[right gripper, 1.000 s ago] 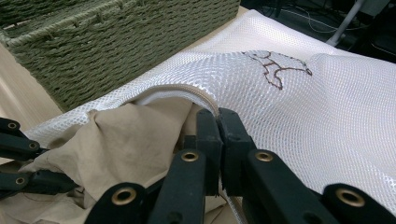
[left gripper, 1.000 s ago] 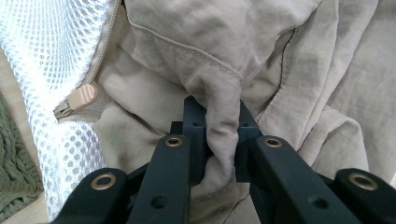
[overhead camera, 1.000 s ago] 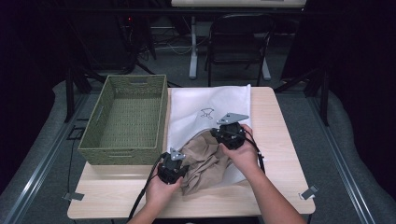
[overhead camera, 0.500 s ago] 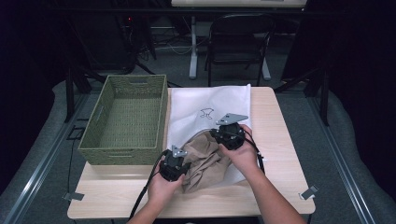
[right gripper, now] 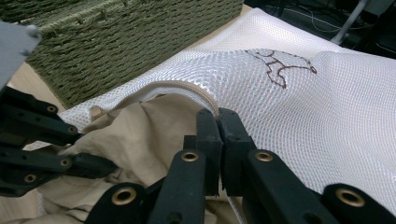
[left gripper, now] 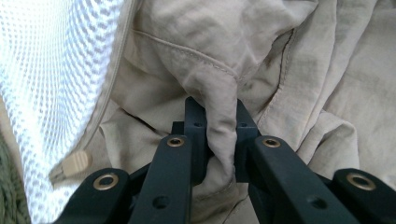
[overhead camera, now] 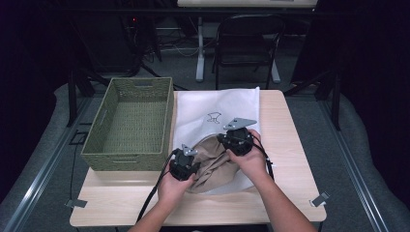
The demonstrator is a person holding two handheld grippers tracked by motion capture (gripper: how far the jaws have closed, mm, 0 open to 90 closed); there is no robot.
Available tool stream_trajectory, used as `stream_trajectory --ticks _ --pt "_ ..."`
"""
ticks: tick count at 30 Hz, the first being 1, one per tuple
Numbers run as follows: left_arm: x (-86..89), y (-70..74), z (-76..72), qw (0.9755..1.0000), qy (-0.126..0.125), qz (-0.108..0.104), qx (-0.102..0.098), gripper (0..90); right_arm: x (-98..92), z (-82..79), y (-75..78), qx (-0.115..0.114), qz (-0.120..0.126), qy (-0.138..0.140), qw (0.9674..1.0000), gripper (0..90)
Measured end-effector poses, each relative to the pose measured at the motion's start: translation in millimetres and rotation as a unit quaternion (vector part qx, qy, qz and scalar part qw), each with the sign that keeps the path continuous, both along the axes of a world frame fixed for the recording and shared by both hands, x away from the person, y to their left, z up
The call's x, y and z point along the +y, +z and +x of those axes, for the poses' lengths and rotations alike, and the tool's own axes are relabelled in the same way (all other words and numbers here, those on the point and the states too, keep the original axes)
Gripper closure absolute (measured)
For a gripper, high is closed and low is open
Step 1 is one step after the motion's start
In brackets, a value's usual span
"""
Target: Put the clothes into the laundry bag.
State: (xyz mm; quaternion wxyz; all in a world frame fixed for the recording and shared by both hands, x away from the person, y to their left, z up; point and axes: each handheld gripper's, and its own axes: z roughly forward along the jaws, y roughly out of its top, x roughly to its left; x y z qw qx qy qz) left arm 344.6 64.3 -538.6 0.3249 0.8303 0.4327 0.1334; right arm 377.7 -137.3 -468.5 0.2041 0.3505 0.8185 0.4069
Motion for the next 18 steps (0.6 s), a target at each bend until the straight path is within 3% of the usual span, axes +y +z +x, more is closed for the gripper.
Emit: stream_trajectory --ticks 12,18 --pt "-9.9 -2.4 13.3 0.9999 0.011 0.001 -0.005 81.7 0.1 -0.4 0.3 0.001 0.003 0.001 1.0 88.3" --pt "-15.2 -5.1 17.7 0.9997 0.016 0.008 -0.018 81.4 0.3 -0.1 -0.1 -0.001 0.003 0.001 1.0 88.3"
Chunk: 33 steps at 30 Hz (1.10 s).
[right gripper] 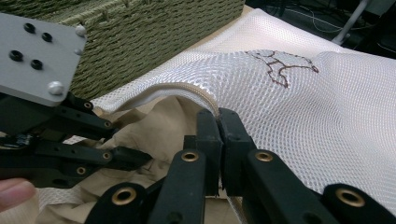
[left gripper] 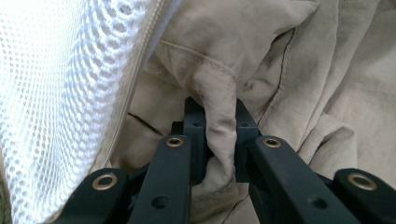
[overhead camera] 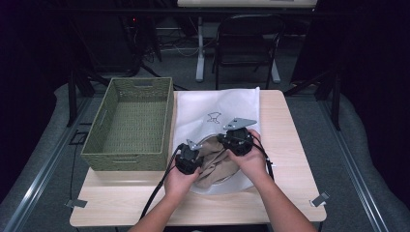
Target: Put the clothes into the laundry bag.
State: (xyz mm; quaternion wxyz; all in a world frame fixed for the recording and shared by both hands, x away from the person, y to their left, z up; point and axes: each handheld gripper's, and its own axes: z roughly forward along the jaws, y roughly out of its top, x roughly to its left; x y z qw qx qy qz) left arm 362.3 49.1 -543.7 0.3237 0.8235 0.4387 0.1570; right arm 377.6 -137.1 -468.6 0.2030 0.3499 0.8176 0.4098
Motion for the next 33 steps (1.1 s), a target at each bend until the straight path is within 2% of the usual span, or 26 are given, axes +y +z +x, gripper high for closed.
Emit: stream_trajectory --ticks 7,15,19,22,24,28,33 --pt "-1.3 -0.5 0.3 1.0 0.0 -0.002 -0.001 77.6 -0.7 0.3 0.0 0.001 0.001 -0.002 1.0 88.3" --pt "6.3 12.3 -12.1 0.9995 -0.013 -0.028 -0.004 60.7 -3.1 1.7 0.0 0.003 0.001 -0.005 1.0 88.3" --pt "10.5 22.4 -23.4 0.9987 -0.024 -0.044 -0.009 54.9 -2.9 2.1 -0.6 0.002 0.001 -0.004 1.0 88.2" --pt "12.7 27.9 -32.3 0.9981 -0.031 -0.052 -0.016 53.5 -2.7 2.3 -1.4 0.004 0.001 -0.006 1.0 88.2" --pt "13.0 29.6 -37.8 0.9979 -0.038 -0.05 -0.014 52.3 -3.1 3.1 -3.0 0.005 0.0 -0.005 1.0 88.1" --pt "9.3 27.4 -47.8 0.997 -0.055 -0.053 -0.009 51.5 -4.7 5.2 -7.0 0.014 -0.002 -0.008 0.9999 88.2" --pt "3.2 23.0 -51.8 0.9962 -0.065 -0.057 -0.005 50.8 -6.0 7.0 -10.1 0.017 -0.007 -0.009 0.9998 88.2"
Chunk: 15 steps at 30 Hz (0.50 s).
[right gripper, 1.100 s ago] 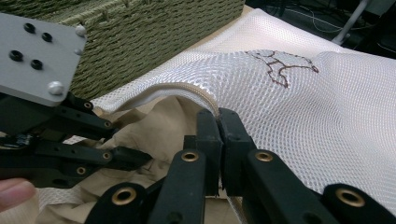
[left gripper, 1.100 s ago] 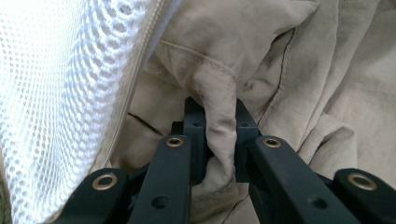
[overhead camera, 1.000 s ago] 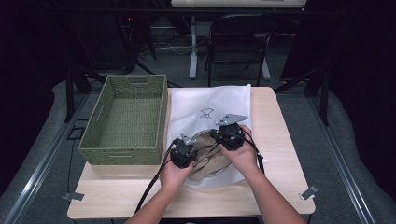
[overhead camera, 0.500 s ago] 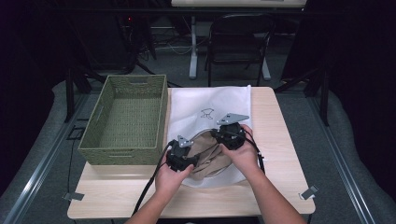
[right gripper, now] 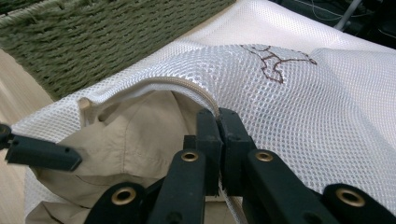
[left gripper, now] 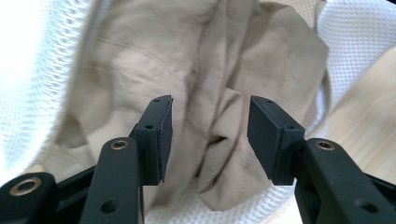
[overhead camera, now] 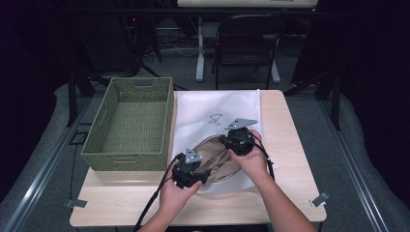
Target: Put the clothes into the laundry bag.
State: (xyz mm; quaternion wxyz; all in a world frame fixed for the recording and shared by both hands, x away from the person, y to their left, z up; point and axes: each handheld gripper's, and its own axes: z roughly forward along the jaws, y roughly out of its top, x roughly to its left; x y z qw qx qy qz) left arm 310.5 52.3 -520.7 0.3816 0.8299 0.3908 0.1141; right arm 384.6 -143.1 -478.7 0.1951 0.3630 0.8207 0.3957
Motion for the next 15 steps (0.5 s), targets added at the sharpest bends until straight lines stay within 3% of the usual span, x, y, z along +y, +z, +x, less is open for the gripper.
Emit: stream_trajectory --ticks 5,15 --pt "-6.1 -3.8 -5.1 0.9999 -0.01 -0.008 0.009 50.7 -1.9 1.3 -2.8 0.003 0.003 -0.003 1.0 88.2" --pt "-10.1 -15.9 -7.8 0.9997 -0.018 0.003 0.019 50.9 -2.6 1.1 -4.4 0.004 0.0 -0.003 1.0 88.2"
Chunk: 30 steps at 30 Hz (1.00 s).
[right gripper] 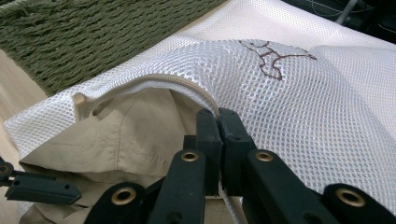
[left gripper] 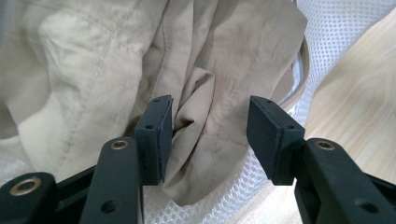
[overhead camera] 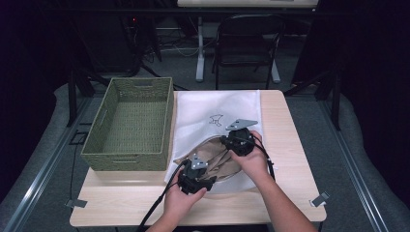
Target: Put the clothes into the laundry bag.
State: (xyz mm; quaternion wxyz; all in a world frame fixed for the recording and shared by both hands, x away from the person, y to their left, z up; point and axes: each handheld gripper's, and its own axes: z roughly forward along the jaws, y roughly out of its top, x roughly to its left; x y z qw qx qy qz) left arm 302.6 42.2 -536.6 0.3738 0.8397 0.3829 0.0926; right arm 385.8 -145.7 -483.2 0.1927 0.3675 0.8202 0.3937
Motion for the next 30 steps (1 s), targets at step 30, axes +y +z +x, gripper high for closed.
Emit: stream_trajectory --ticks 30 --pt "5.4 -19.8 14.4 0.9985 0.046 0.028 0.007 83.9 0.7 -2.3 1.4 -0.006 -0.001 0.001 1.0 88.1"
